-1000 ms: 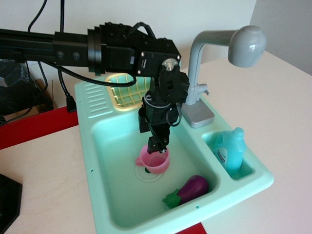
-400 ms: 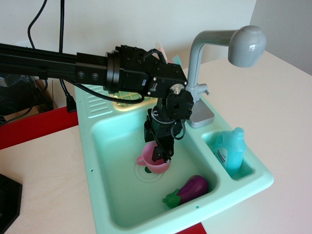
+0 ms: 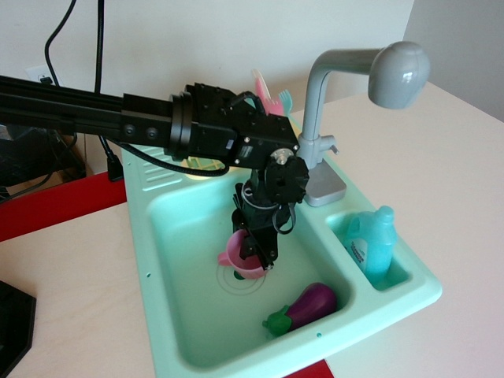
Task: Put cup from sink to drying rack
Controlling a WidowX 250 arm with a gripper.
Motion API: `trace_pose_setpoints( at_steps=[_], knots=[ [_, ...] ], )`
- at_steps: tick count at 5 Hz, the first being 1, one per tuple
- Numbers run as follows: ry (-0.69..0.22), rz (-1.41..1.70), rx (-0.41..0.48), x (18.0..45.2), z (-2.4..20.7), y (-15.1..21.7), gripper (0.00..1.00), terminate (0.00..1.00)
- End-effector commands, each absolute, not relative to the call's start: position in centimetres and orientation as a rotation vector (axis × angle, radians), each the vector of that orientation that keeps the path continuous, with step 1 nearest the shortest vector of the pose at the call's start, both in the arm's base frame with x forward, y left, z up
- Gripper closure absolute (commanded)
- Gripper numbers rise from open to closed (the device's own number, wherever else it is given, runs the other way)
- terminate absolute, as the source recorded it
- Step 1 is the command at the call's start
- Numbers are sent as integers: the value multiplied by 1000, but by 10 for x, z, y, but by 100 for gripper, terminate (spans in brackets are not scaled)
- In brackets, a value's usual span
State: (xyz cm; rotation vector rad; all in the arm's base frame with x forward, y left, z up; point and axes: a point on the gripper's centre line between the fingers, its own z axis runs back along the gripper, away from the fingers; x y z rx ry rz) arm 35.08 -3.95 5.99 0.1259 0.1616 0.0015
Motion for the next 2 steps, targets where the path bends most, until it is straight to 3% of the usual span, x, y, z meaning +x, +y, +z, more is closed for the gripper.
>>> trace_pose_setpoints(
  at_steps=[1,2],
  knots=[
    [52,31,102,350,96,-36,100,0],
    [-5,21,64,347,124,-31,100,0]
  ],
)
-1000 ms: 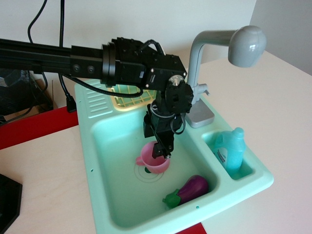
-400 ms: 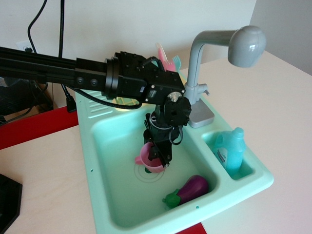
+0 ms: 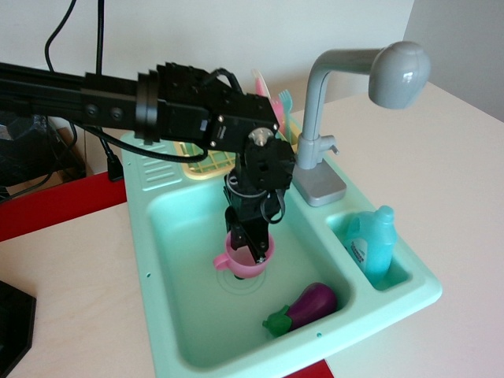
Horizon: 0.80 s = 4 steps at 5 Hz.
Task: Put cup from sink to drying rack
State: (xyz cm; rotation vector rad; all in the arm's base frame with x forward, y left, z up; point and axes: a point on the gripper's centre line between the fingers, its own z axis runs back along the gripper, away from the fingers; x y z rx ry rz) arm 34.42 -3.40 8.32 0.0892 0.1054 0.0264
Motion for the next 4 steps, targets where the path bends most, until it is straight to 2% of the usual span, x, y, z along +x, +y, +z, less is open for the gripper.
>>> trace_pose_setpoints(
  at_steps=[1,2,3,4],
  knots=[
    [-83,34,40,341,166,-20,100,0],
    [-131,71,41,337,197,-5,100,0],
    [-132,132,76,330,204,22,100,0],
    [-114,190,133,330,195,53,100,0]
  ],
)
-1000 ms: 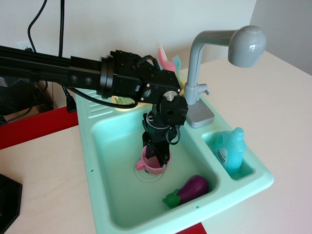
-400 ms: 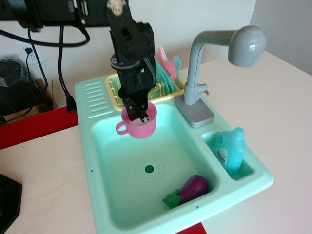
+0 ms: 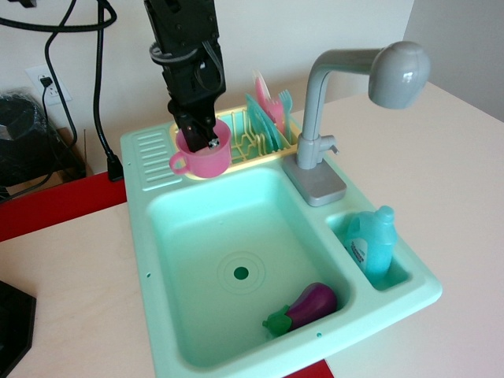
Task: Put cup from sink to drying rack
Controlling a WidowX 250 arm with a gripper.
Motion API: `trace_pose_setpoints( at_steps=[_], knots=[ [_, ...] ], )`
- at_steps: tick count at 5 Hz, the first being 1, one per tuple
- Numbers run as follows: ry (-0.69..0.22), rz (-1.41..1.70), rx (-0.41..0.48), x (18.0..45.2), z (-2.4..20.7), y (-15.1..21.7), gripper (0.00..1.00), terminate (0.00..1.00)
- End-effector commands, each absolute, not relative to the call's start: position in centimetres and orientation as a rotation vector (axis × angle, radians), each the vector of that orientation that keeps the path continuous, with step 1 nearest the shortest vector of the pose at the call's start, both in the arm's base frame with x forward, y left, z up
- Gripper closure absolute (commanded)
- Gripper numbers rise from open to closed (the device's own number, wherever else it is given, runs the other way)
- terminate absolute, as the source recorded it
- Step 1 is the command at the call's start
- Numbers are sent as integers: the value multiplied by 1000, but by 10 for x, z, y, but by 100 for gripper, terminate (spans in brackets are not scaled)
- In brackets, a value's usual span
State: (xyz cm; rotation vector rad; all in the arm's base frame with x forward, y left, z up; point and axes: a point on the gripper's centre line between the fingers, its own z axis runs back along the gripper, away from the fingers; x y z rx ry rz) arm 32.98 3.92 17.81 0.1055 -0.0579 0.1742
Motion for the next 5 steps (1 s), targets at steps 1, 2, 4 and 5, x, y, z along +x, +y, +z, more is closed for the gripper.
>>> trace_pose_setpoints(
  at_steps=[1,2,4,5],
  knots=[
    [-95,258,173,336,187,90,100,0],
    [-89,306,189,340,178,109,100,0],
    [-65,324,205,367,143,116,100,0],
    [-58,328,210,376,130,114,100,100]
  ],
)
